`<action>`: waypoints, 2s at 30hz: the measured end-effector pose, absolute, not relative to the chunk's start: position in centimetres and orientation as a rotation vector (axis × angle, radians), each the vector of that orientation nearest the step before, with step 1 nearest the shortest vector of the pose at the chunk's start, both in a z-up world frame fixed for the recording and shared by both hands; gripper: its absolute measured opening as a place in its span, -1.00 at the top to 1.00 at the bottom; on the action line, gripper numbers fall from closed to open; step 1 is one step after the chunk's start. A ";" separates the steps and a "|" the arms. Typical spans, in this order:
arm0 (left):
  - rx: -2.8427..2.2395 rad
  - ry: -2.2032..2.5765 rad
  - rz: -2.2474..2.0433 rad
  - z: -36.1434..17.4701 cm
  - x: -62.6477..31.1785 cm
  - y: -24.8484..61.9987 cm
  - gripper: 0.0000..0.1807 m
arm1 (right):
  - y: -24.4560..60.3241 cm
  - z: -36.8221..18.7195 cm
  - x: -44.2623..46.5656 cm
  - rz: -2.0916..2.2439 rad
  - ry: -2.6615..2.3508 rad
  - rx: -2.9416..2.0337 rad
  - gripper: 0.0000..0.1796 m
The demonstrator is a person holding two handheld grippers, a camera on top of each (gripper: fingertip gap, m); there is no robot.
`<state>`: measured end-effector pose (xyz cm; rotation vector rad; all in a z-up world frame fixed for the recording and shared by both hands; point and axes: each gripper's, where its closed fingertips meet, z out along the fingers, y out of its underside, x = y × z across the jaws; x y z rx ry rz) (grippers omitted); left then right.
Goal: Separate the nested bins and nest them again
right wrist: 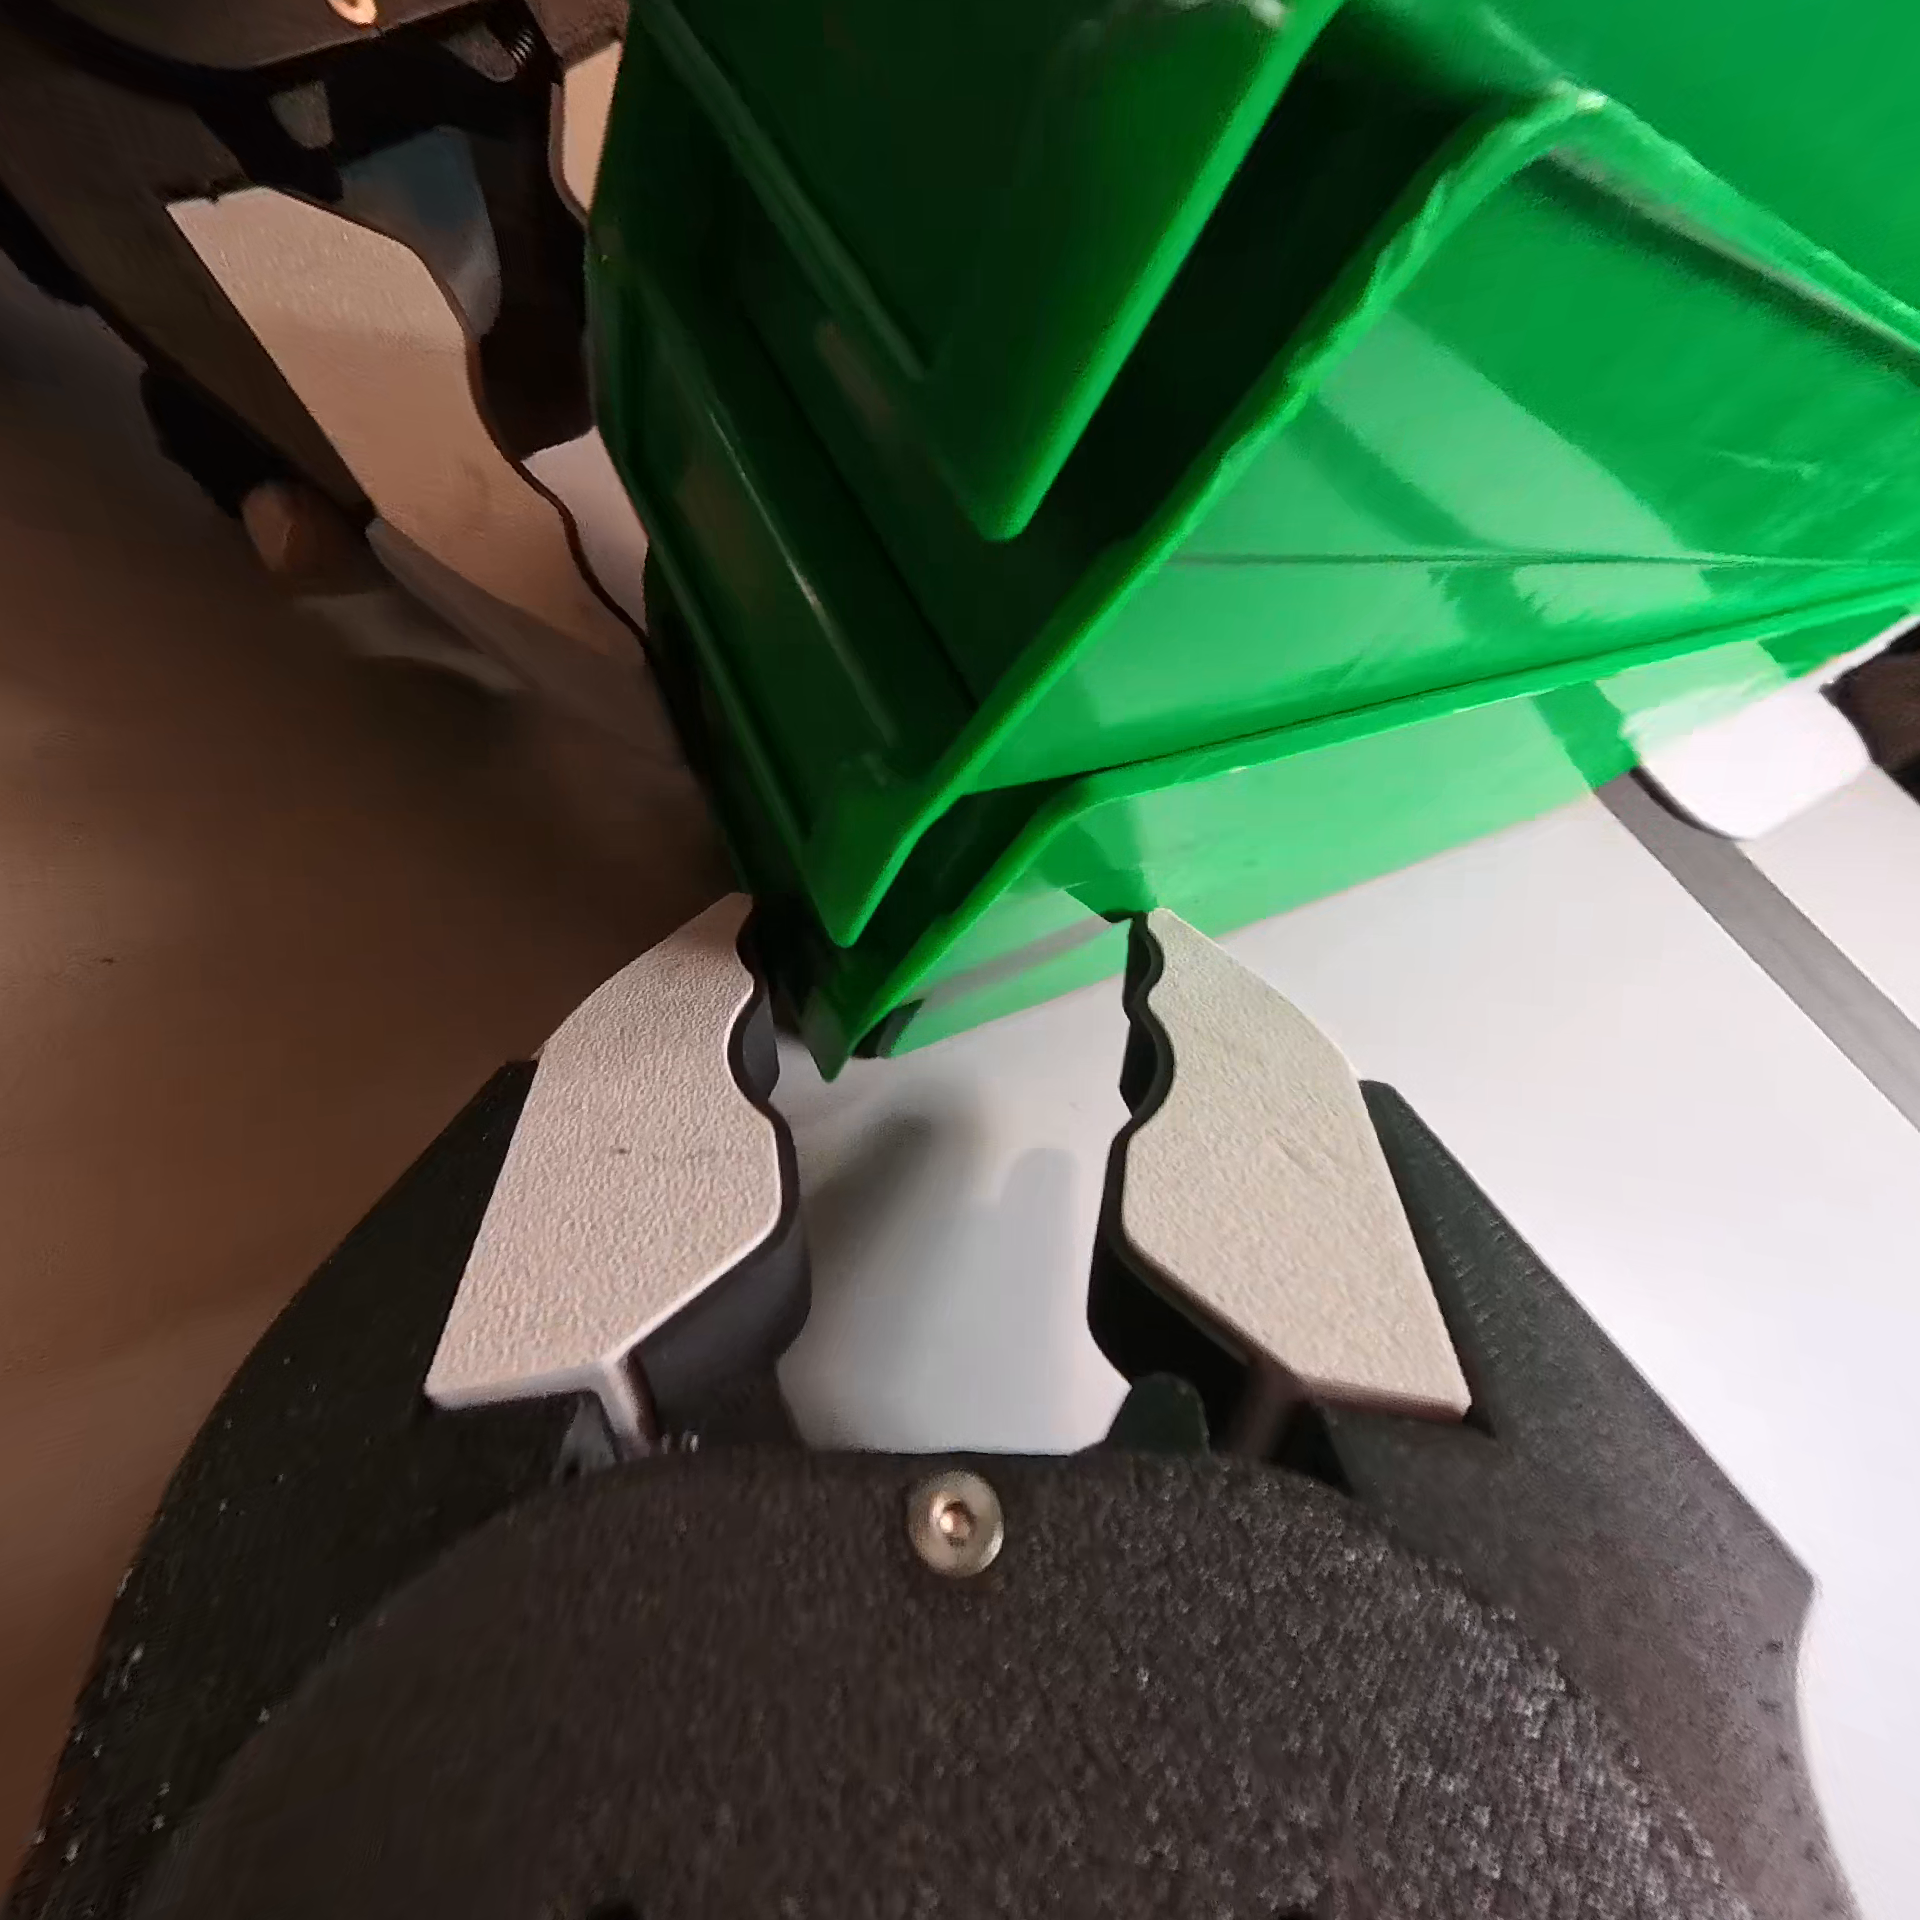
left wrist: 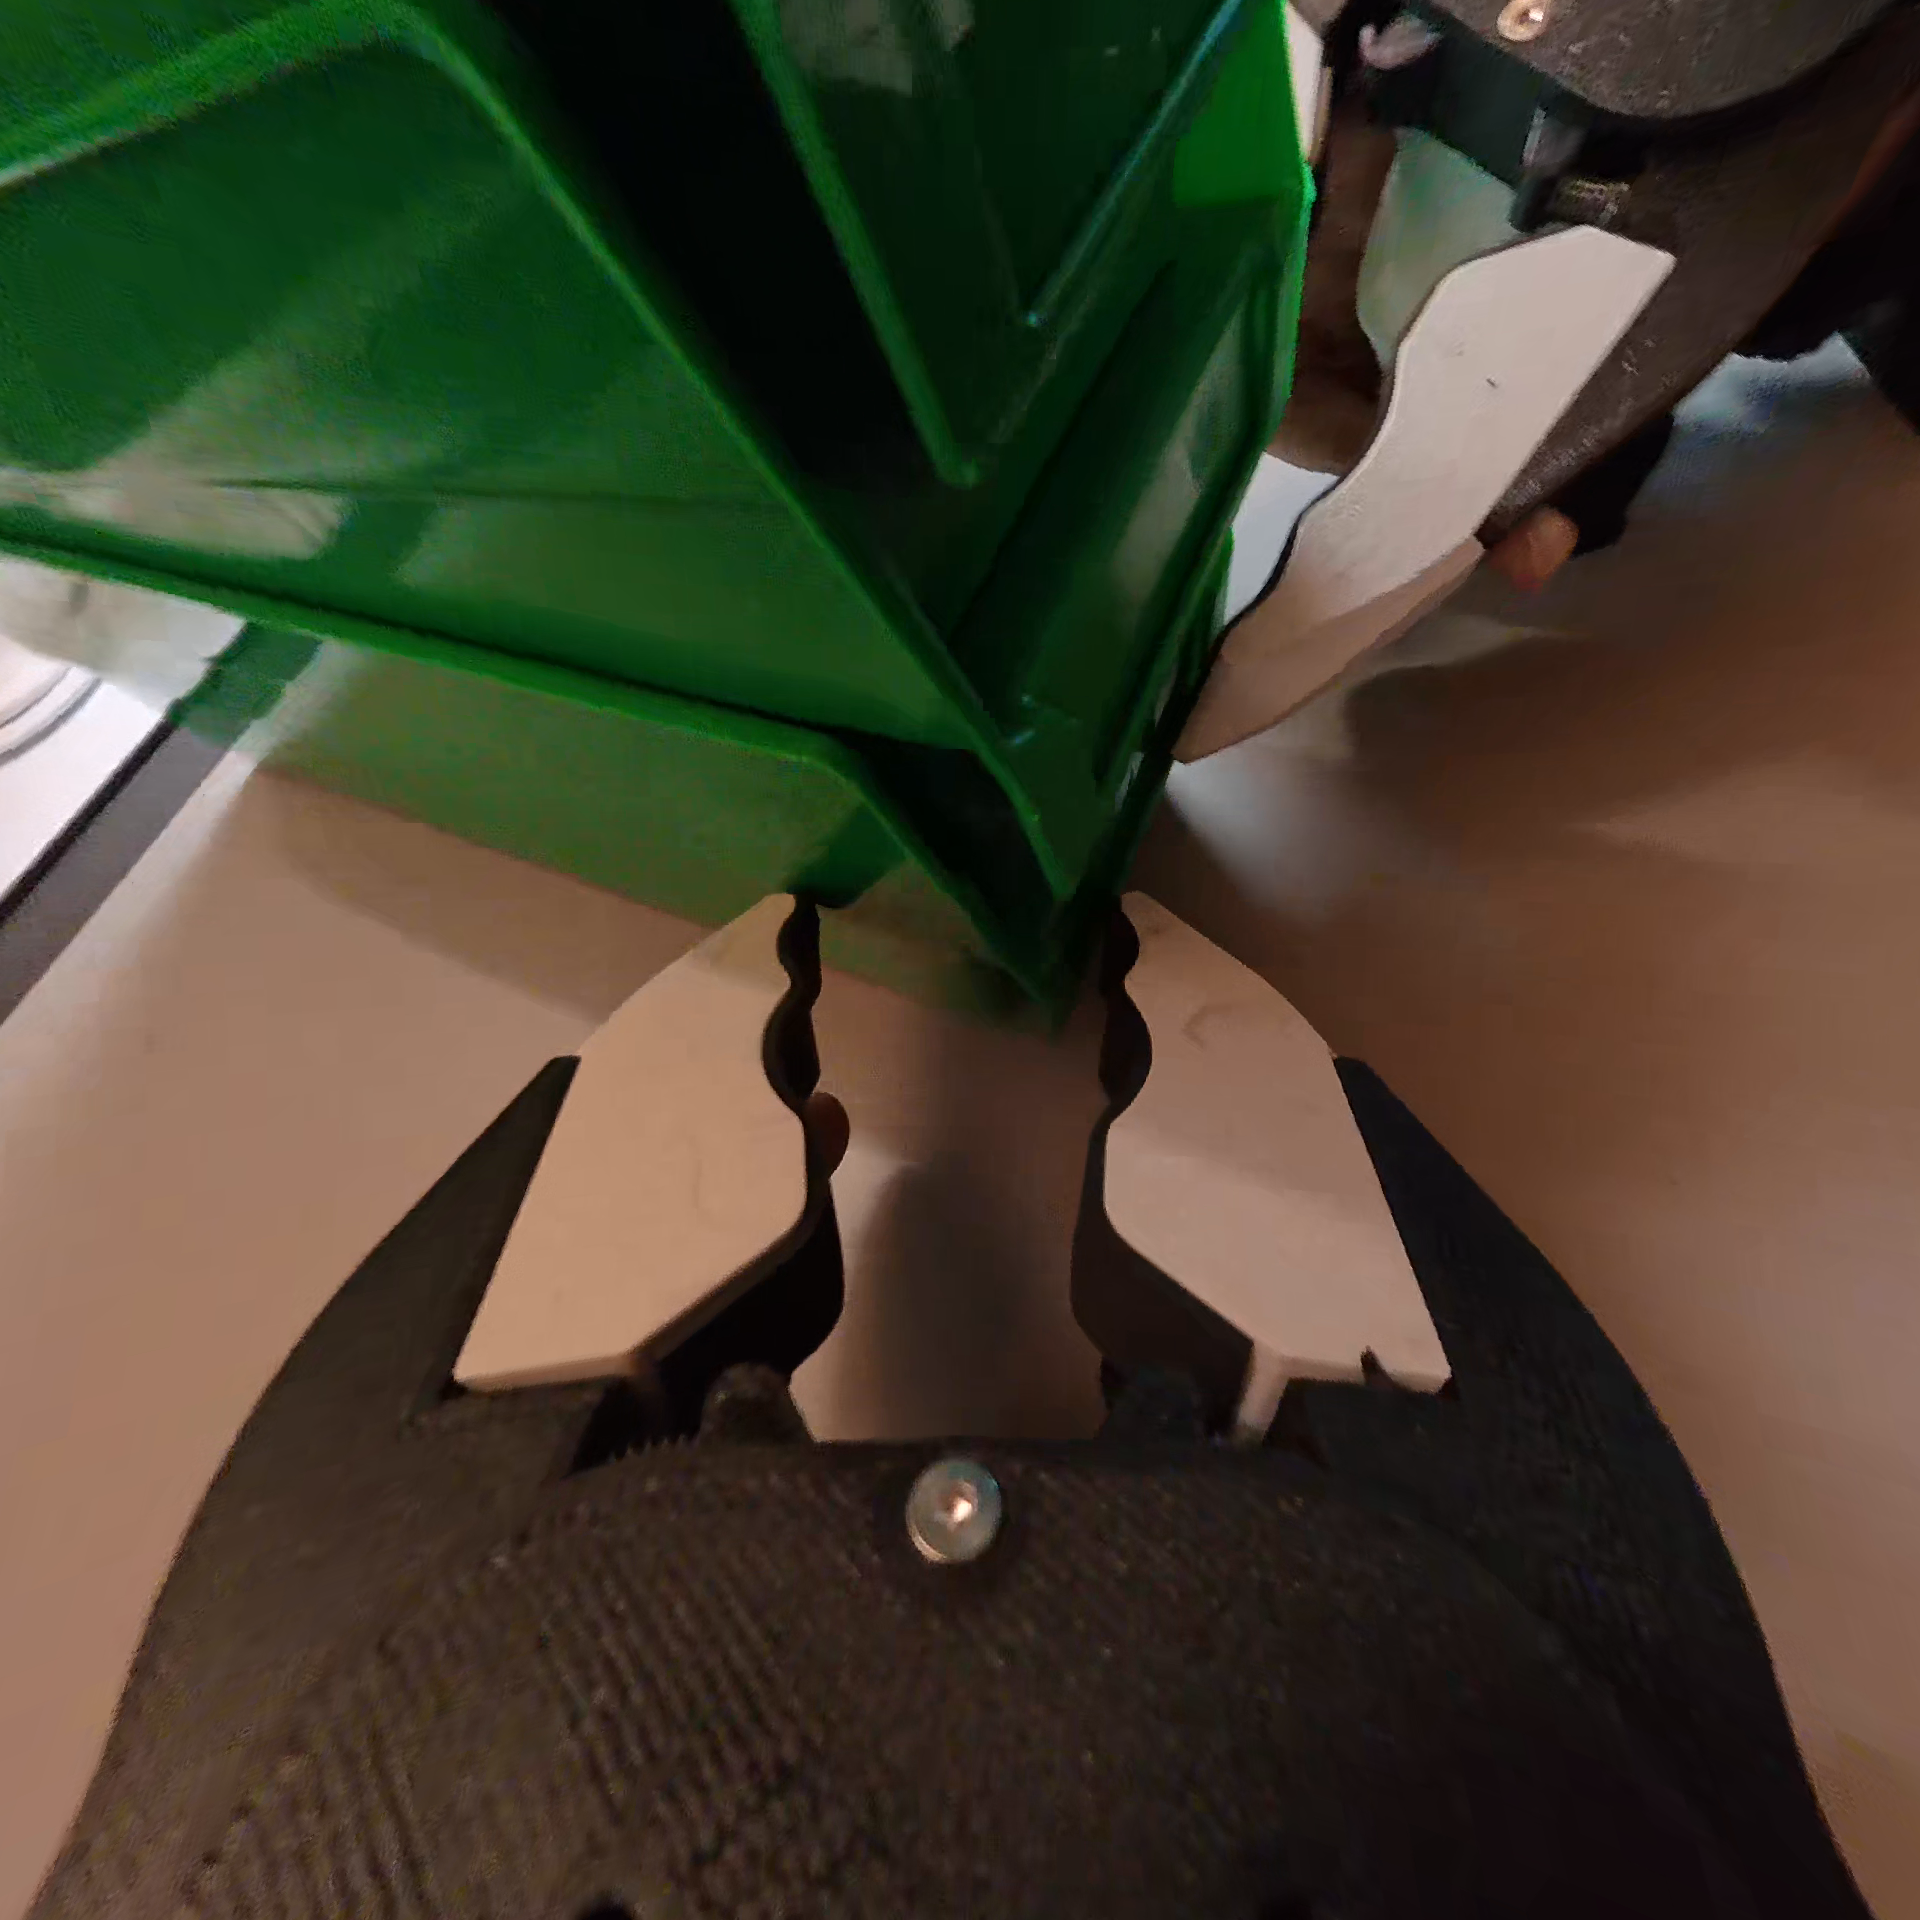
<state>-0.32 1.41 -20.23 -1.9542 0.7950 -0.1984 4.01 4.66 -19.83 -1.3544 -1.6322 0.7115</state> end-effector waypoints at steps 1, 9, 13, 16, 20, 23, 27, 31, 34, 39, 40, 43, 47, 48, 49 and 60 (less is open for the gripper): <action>-1.952 0.803 -0.187 -20.2 -0.4 0.9 0.41 | 4.4 -19.8 3.8 0.728 -1.639 -1.351 0.29; -1.974 0.730 -0.188 -20.2 -4.0 2.1 0.44 | 5.3 -19.9 0.3 0.733 -1.620 -1.385 0.29; -1.962 0.717 -0.199 -20.2 -3.9 2.2 0.44 | 5.5 -19.8 0.4 0.742 -1.617 -1.392 0.29; -1.960 0.714 -0.198 -20.2 -3.9 2.2 0.44 | 5.4 -19.9 0.4 0.718 -1.616 -1.388 0.27; -1.950 0.718 -0.192 -20.2 -3.8 2.0 0.43 | 5.2 -19.9 0.6 0.704 -1.613 -1.383 0.28; -1.938 0.697 -0.191 -19.4 -3.7 1.4 0.37 | 4.8 -19.8 1.3 0.684 -1.635 -1.366 0.30; -1.789 0.606 -0.143 -15.5 -4.1 0.4 0.36 | 3.4 -18.3 3.5 0.693 -1.716 -1.343 0.27; -1.714 0.529 -0.134 -13.5 -4.8 -1.1 0.36 | 1.3 -13.6 5.7 0.705 -1.808 -1.239 0.35; -1.711 0.507 -0.128 -13.9 -5.1 -2.2 0.36 | -0.2 -8.9 6.3 0.643 -1.859 -1.141 0.38; -1.747 0.367 -0.129 -13.9 -6.0 -2.8 0.31 | -1.5 -3.2 3.5 0.317 -1.944 -0.973 0.36; -1.743 0.328 -0.129 -13.7 -6.1 -2.8 0.31 | -1.4 -2.6 2.7 0.246 -1.960 -0.956 0.35; -1.715 0.281 -0.102 -12.8 -6.4 -3.3 0.30 | -0.5 -1.9 0.4 0.097 -2.016 -0.969 0.34; -1.700 0.271 -0.068 -12.8 -6.8 -3.7 0.31 | 1.5 -4.6 -1.2 -0.054 -2.135 -1.058 0.33; -1.707 0.270 -0.067 -13.0 -6.8 -3.6 0.31 | 1.6 -5.2 -1.4 -0.076 -2.154 -1.069 0.33; -1.711 0.272 -0.076 -13.1 -6.6 -3.7 0.30 | 1.7 -5.6 -1.6 -0.094 -2.166 -1.076 0.33; -1.722 0.279 -0.045 -13.6 -5.9 -3.7 0.28 | 2.3 -6.7 -1.9 -0.205 -2.213 -1.047 0.56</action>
